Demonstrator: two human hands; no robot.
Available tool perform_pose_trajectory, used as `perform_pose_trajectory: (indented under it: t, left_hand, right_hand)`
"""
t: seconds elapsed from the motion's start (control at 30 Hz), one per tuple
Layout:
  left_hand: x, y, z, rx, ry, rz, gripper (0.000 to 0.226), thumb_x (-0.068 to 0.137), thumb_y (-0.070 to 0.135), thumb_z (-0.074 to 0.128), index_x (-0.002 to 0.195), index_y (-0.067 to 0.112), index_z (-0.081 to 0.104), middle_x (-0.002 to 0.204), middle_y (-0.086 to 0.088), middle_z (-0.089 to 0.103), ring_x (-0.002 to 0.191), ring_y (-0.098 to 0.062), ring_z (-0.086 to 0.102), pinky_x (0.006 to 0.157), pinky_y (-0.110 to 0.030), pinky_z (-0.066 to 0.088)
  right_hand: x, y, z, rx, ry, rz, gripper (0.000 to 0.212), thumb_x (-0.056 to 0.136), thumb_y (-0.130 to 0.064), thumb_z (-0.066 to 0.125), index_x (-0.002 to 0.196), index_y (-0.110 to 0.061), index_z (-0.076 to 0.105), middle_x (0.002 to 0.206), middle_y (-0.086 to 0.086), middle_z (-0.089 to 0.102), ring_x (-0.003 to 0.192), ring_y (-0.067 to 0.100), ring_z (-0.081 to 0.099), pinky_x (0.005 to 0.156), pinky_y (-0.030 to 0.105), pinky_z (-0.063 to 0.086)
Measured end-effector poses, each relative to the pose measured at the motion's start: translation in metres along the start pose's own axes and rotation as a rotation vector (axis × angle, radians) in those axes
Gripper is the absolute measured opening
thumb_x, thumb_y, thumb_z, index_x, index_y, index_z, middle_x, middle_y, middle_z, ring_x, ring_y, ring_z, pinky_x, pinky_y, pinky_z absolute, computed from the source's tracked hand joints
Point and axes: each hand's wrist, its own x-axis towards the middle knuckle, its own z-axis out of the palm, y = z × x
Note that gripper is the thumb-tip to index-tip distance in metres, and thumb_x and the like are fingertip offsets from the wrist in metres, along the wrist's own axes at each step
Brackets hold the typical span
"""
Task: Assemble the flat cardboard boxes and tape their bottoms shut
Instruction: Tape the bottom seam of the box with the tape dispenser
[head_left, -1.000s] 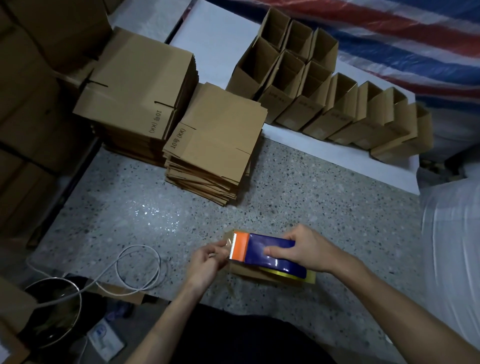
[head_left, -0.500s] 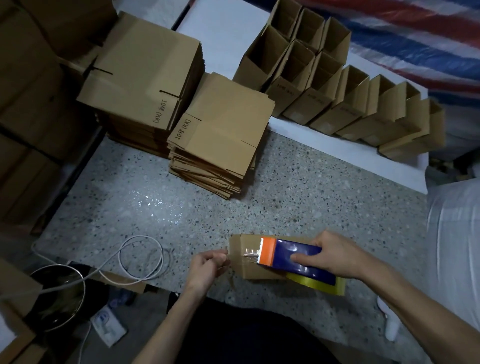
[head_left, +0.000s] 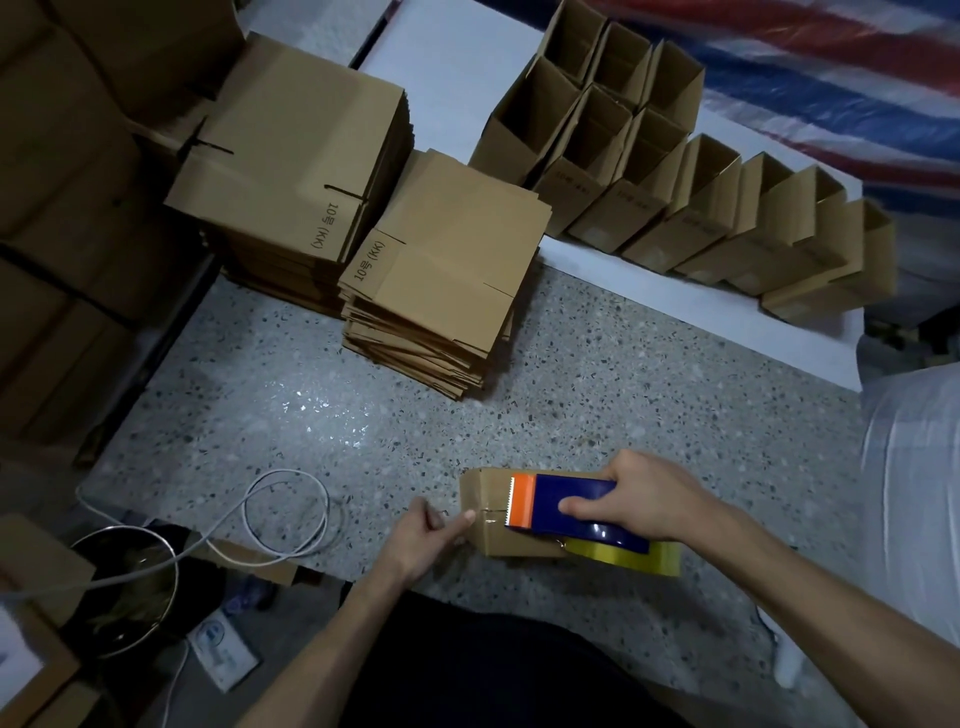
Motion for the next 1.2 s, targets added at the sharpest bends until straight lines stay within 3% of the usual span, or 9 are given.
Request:
perform_pose_trajectory:
  t: [0.13,0.33,0.5,0.57,0.63,0.73,0.87,1.0,1.2]
  left_hand:
    - [-0.011,0.021,0.000,-0.203,-0.073,0.165,0.026,0.086,0.039,0.073,0.081,0.020,0.056,0.108,0.003,0.068,0.101,-0.015,0.065,0.087,-0.035,0.055]
    - [-0.014,0.039,0.012,-0.397,-0.120,0.166,0.035,0.084,0.012,0.078,0.078,0.008,0.044,0.119,-0.009,0.067,0.104,-0.030,0.066,0.074,-0.040,0.059]
    - [-0.021,0.042,0.015,-0.374,-0.094,0.204,0.034,0.086,0.014,0.076,0.078,0.004,0.045,0.111,0.022,0.069,0.105,-0.019,0.068,0.078,-0.032,0.059]
    - [-0.022,0.042,0.015,-0.372,-0.082,0.202,0.030,0.086,0.016,0.076,0.079,0.006,0.048,0.111,0.021,0.069,0.107,-0.020,0.067,0.082,-0.038,0.060]
    - [-0.021,0.044,0.016,-0.380,-0.074,0.197,0.024,0.087,0.010,0.074,0.080,0.013,0.051,0.114,0.002,0.070,0.110,-0.031,0.065,0.087,-0.049,0.059]
    - [-0.022,0.047,0.017,-0.391,-0.061,0.186,0.029,0.089,0.003,0.071,0.081,0.003,0.043,0.119,-0.011,0.067,0.110,-0.040,0.064,0.085,-0.050,0.058]
    - [-0.024,0.047,0.018,-0.397,-0.067,0.171,0.033,0.089,0.007,0.071,0.084,-0.003,0.040,0.124,-0.006,0.066,0.110,-0.036,0.066,0.087,-0.056,0.058]
    - [-0.027,0.050,0.018,-0.396,-0.059,0.165,0.023,0.088,0.009,0.072,0.083,0.015,0.050,0.126,-0.007,0.064,0.111,-0.035,0.066,0.090,-0.055,0.057]
    - [-0.028,0.050,0.014,-0.372,-0.088,0.161,0.022,0.090,0.010,0.070,0.082,0.015,0.051,0.119,-0.007,0.069,0.104,-0.030,0.071,0.084,-0.056,0.059]
  right_hand:
    - [0.004,0.001,-0.003,0.024,-0.016,-0.014,0.059,0.070,-0.081,0.065,0.068,-0.022,0.063,0.056,-0.008,0.062,0.050,-0.001,0.057,0.048,0.018,0.036]
    - [0.005,0.003,-0.005,0.018,-0.058,-0.050,0.060,0.071,-0.081,0.063,0.072,-0.021,0.064,0.059,-0.008,0.062,0.055,0.005,0.059,0.050,0.022,0.037]
    - [0.000,0.015,-0.008,0.099,-0.133,-0.124,0.060,0.076,-0.078,0.061,0.075,-0.019,0.067,0.062,-0.006,0.066,0.051,0.000,0.058,0.051,0.017,0.041]
    - [-0.004,0.017,-0.009,0.081,-0.129,-0.160,0.062,0.068,-0.084,0.063,0.078,-0.023,0.063,0.066,-0.009,0.066,0.052,-0.003,0.058,0.049,0.013,0.039]
    - [-0.007,0.019,-0.007,0.044,-0.094,-0.201,0.077,0.057,-0.091,0.062,0.104,-0.032,0.055,0.085,-0.011,0.066,0.070,0.000,0.062,0.059,0.019,0.045]
    - [-0.010,0.025,-0.007,0.065,-0.075,-0.368,0.099,0.060,-0.091,0.061,0.142,-0.055,0.018,0.117,-0.013,0.060,0.095,0.006,0.061,0.082,0.029,0.051]
    - [-0.017,0.032,-0.004,-0.080,-0.051,-0.535,0.078,0.076,-0.088,0.048,0.145,-0.062,0.022,0.119,-0.017,0.048,0.104,0.006,0.051,0.081,0.024,0.043]
    - [-0.025,0.042,0.002,-0.247,-0.045,-0.533,0.110,0.059,-0.093,0.058,0.150,-0.058,0.007,0.131,-0.016,0.037,0.108,0.008,0.048,0.081,0.025,0.038]
    - [-0.024,0.038,-0.001,-0.341,0.066,-0.657,0.072,0.092,-0.055,0.046,0.154,-0.052,0.011,0.128,-0.007,0.048,0.098,0.015,0.056,0.069,0.026,0.034]
